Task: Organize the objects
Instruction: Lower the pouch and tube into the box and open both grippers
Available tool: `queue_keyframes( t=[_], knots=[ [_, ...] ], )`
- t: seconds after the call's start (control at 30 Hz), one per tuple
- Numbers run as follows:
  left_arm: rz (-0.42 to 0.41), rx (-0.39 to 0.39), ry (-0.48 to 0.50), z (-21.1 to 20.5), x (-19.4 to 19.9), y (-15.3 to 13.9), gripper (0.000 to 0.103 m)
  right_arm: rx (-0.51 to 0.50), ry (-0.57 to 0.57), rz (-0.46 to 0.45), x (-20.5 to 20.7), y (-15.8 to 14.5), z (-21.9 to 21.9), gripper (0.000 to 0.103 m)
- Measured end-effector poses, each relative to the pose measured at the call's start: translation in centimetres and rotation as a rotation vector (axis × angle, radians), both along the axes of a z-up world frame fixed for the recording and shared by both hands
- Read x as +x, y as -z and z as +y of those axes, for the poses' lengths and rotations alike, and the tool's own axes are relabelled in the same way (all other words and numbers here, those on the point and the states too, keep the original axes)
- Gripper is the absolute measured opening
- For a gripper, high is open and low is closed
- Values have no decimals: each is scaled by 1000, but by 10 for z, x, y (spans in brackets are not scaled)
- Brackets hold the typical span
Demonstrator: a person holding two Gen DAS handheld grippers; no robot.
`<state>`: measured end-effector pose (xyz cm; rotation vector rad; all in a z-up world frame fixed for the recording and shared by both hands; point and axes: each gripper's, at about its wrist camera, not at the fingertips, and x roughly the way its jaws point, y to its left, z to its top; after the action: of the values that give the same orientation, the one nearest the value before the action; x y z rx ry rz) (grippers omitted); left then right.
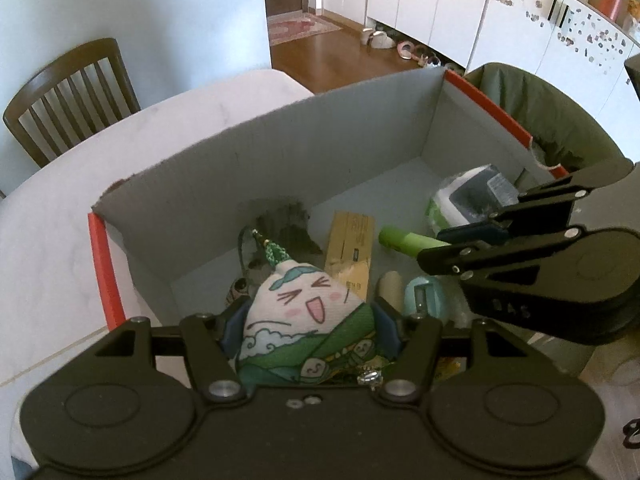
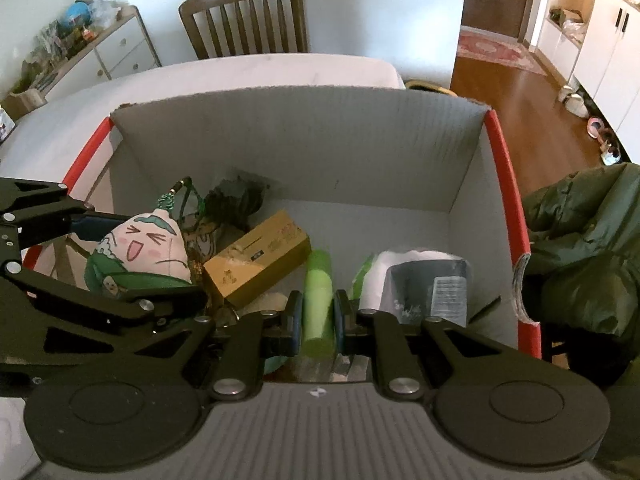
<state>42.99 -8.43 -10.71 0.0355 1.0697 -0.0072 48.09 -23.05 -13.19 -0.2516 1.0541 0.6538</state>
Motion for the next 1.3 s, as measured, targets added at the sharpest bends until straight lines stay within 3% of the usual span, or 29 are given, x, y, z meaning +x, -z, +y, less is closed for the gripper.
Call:
queue_keyframes(
  t=[0.43,0.57,0.9,1.3],
  knots=[
    [10,13,27,-3,-4,1,70,3,11,-1,-1,-3,-2,16],
    [-28,12,25,-5,-9,-8,86,32,16,-3,-4,-9,-5,16],
    [-107,-15,9,-1,-36,-36,87,91,41,-47,-27,-37,-13,17],
    [-224,-58,31,18,-85,-76,94,182,82,-150,-83,-87,-17,21]
  ],
)
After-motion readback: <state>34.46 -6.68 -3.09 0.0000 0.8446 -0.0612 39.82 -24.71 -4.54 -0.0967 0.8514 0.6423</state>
